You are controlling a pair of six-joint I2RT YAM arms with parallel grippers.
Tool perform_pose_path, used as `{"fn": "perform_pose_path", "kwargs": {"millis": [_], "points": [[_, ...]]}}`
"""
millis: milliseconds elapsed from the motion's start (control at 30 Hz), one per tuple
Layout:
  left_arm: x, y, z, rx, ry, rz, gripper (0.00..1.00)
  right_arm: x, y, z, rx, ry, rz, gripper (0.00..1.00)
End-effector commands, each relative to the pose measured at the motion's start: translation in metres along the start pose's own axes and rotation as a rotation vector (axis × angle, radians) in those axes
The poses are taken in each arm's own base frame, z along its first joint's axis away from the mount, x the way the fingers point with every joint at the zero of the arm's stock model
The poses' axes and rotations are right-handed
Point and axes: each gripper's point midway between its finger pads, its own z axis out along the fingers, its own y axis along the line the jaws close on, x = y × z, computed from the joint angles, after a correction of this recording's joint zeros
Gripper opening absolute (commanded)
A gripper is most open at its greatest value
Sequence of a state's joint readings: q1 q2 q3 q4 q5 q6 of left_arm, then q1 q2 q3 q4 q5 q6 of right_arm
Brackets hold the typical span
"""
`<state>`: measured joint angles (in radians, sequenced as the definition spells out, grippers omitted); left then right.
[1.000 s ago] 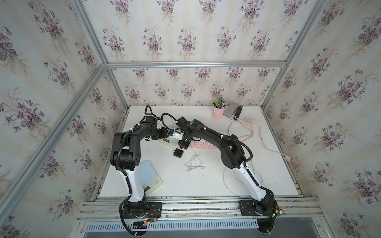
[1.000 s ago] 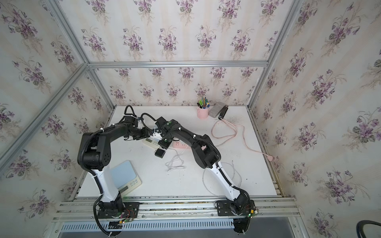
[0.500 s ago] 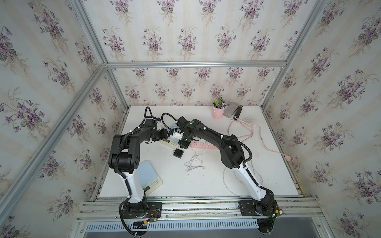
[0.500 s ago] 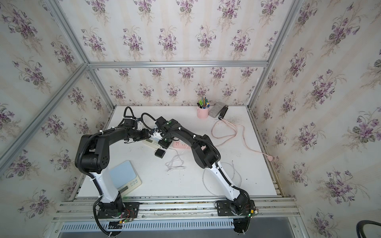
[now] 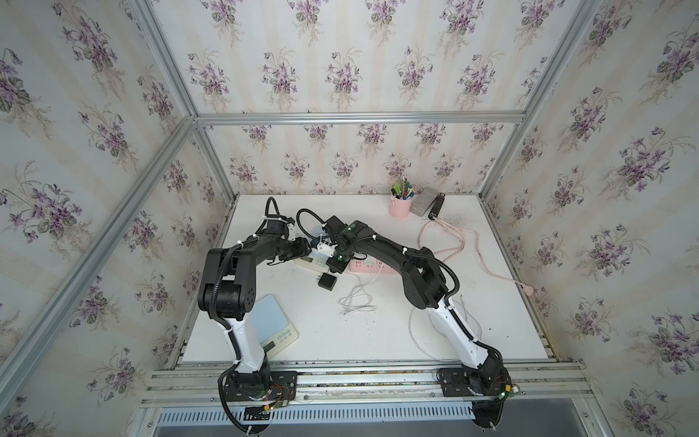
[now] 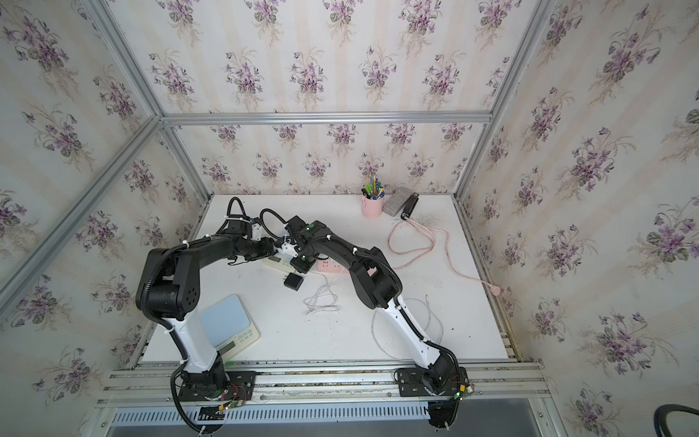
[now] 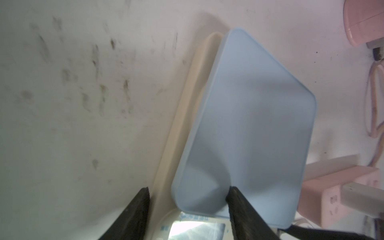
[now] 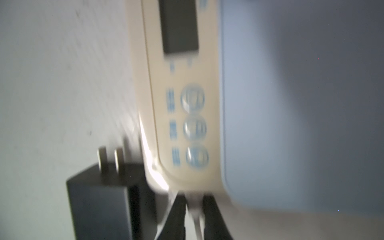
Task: Charge the electronic scale
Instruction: Insert the charging cable into the electronic scale.
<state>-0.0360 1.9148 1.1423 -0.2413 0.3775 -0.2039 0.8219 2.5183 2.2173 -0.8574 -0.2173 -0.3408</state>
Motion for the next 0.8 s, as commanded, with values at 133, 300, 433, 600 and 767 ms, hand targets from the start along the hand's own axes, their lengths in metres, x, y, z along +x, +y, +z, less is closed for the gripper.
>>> {"fn": "perform_pose_path", "kwargs": {"millis": [133,300,433,600,767], "points": [[0.046,0.008,-0.019,-0.038,0.263,-0.136,0.67,-0.068,-0.016,-0.049,0.134,-0.296,-0.070,0.43],[0.020,0.016,-0.038,-0.087,0.216,-0.081,0.69,-0.058,-0.017,-0.064,0.171,-0.267,-0.069,0.46],[0.009,0.019,-0.061,-0.130,0.176,0.025,0.71,-0.061,-0.018,-0.090,0.194,-0.312,-0.057,0.46],[0.013,0.001,-0.084,-0.088,0.141,0.211,0.72,-0.068,-0.022,-0.132,0.226,-0.417,0.013,0.45],[0.041,-0.046,-0.099,-0.019,0.113,0.614,0.73,-0.060,-0.033,-0.180,0.250,-0.576,0.136,0.45]]}}
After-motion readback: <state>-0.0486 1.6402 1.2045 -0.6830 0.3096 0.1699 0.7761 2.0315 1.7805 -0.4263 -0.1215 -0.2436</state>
